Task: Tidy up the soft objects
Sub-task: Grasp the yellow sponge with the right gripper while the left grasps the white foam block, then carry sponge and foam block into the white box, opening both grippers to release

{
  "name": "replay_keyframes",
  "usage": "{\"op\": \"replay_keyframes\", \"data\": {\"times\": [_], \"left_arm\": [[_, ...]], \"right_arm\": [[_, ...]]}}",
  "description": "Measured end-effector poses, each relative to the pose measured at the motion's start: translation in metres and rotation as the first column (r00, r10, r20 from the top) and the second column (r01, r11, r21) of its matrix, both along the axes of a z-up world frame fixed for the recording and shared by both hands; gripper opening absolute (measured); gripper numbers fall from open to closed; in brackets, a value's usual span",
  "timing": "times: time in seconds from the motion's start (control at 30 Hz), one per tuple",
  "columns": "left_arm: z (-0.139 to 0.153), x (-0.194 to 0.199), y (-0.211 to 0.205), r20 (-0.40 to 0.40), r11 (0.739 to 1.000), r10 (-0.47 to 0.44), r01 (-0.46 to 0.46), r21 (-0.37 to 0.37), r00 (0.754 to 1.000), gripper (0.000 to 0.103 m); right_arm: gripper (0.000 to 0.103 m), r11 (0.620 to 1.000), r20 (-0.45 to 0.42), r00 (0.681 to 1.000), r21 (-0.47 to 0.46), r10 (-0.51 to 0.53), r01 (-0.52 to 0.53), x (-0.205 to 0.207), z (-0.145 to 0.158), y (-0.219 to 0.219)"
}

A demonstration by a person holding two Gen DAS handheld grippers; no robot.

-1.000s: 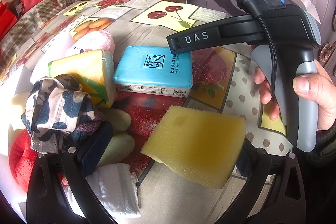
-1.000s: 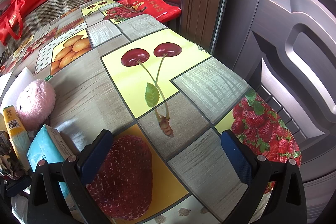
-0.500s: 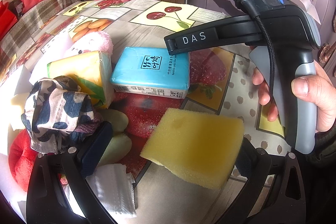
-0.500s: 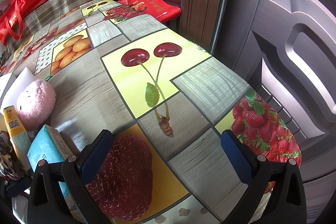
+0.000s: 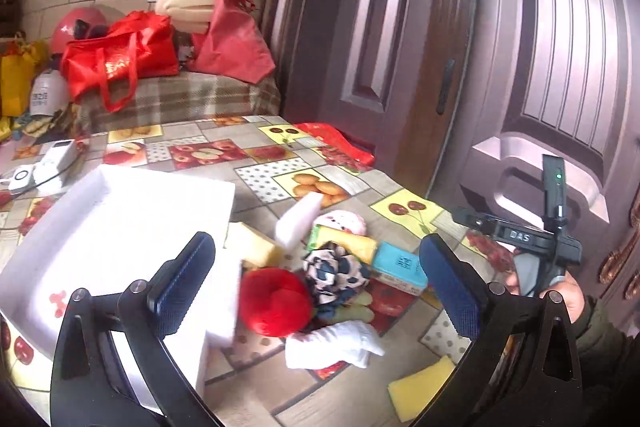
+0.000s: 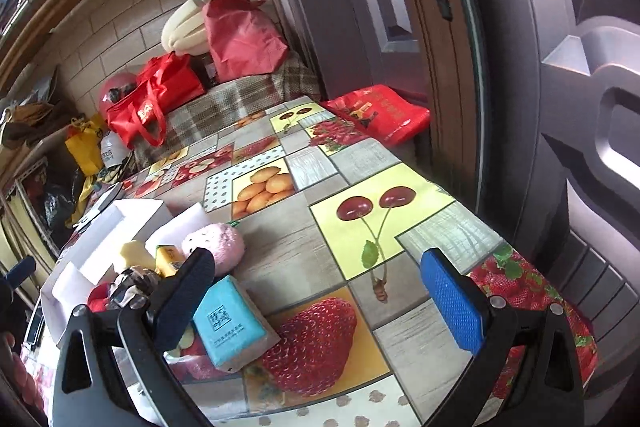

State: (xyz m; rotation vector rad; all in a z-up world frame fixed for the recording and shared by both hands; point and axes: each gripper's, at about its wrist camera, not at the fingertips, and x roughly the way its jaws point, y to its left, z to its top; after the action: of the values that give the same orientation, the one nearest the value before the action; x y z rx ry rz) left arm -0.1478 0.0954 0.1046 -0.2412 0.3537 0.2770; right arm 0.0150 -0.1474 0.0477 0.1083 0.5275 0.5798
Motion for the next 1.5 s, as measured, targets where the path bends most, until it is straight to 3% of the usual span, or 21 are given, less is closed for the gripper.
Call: {"op": "replay_keyframes", "data": {"times": [0.07, 0.13, 0.2, 0.37, 0.43, 0.57, 0.6, 0.67, 0.73, 0.8, 0.87, 0.9, 0.97, 1.03, 1.2, 1.3, 1.43, 1.5], "left_arm": [[-0.008, -0.008, 0.014, -0.032, 0.997, 0.073, -0.073, 0.012, 0.997, 0.103], [-0.017, -0.014, 0.024, -0.06, 0.995, 0.096, -0.096, 0.002, 0.994, 0.103], [-0.024, -0.017, 0.029, -0.073, 0.995, 0.096, -0.097, -0.005, 0.993, 0.103], [-0.04, -0.007, 0.03, -0.155, 0.996, 0.085, -0.084, 0.018, 0.984, 0.103], [-0.046, -0.001, 0.028, -0.189, 0.997, 0.076, -0.073, 0.026, 0.979, 0.102], [-0.056, 0.013, 0.024, -0.26, 0.996, 0.081, -0.069, 0.055, 0.962, 0.098], [-0.057, 0.016, 0.023, -0.271, 0.996, 0.079, -0.066, 0.059, 0.959, 0.098], [-0.059, 0.022, 0.024, -0.29, 0.996, 0.08, -0.062, 0.071, 0.954, 0.097], [-0.061, 0.029, 0.026, -0.312, 0.994, 0.094, -0.073, 0.08, 0.945, 0.092], [-0.063, 0.035, 0.03, -0.325, 0.995, 0.094, -0.077, 0.064, 0.941, 0.081], [-0.066, 0.04, 0.033, -0.345, 0.996, 0.091, -0.078, 0.051, 0.934, 0.058], [-0.068, 0.041, 0.033, -0.346, 0.997, 0.081, -0.071, 0.041, 0.935, 0.052], [-0.067, 0.04, 0.031, -0.335, 0.996, 0.089, -0.077, 0.047, 0.938, 0.023], [-0.064, 0.033, 0.03, -0.305, 0.993, 0.111, -0.094, 0.068, 0.946, 0.02], [-0.058, 0.02, 0.038, -0.258, 0.992, 0.123, -0.117, 0.038, 0.958, 0.019], [-0.053, 0.016, 0.032, -0.214, 0.99, 0.141, -0.131, 0.06, 0.967, 0.019], [-0.033, -0.011, 0.015, -0.06, 0.972, 0.189, -0.178, 0.152, 0.98, 0.019], [-0.026, -0.03, 0.006, 0.029, 0.95, 0.226, -0.227, 0.213, 0.974, 0.019]], "right_arm": [[0.103, 0.994, -0.013, 0.994, 0.001, 0.106, -0.106, -0.01, 0.001, 0.011], [0.103, 0.967, -0.045, 0.966, -0.019, 0.254, -0.255, -0.024, -0.003, 0.026], [0.103, 0.914, -0.083, 0.916, -0.074, 0.393, -0.399, -0.04, -0.011, 0.045], [0.103, 0.751, -0.155, 0.779, -0.209, 0.608, -0.627, -0.089, -0.028, 0.08], [0.103, 0.684, -0.183, 0.729, -0.255, 0.66, -0.683, -0.104, -0.036, 0.092], [0.102, 0.622, -0.244, 0.695, -0.316, 0.677, -0.717, -0.113, -0.053, 0.109], [0.1, 0.614, -0.257, 0.686, -0.312, 0.68, -0.725, -0.111, -0.056, 0.111], [0.086, 0.594, -0.277, 0.669, -0.312, 0.69, -0.741, -0.111, -0.061, 0.114], [0.085, 0.589, -0.263, 0.672, -0.33, 0.693, -0.737, -0.114, -0.062, 0.113], [0.074, 0.586, -0.256, 0.674, -0.345, 0.693, -0.734, -0.117, -0.062, 0.114], [0.047, 0.581, -0.25, 0.674, -0.358, 0.695, -0.731, -0.117, -0.061, 0.115], [0.042, 0.581, -0.251, 0.675, -0.359, 0.693, -0.73, -0.117, -0.06, 0.115], [0.04, 0.59, -0.251, 0.681, -0.353, 0.688, -0.727, -0.114, -0.06, 0.114], [0.04, 0.606, -0.238, 0.696, -0.356, 0.678, -0.711, -0.11, -0.058, 0.112], [0.04, 0.693, -0.176, 0.743, -0.273, 0.646, -0.667, -0.095, -0.039, 0.093], [0.04, 0.741, -0.129, 0.774, -0.227, 0.62, -0.632, -0.088, -0.025, 0.084], [0.04, 0.801, -0.01, 0.809, -0.139, 0.587, -0.583, -0.09, -0.003, 0.072], [0.04, 0.834, 0.089, 0.83, -0.115, 0.55, -0.54, -0.099, 0.009, 0.069]]}}
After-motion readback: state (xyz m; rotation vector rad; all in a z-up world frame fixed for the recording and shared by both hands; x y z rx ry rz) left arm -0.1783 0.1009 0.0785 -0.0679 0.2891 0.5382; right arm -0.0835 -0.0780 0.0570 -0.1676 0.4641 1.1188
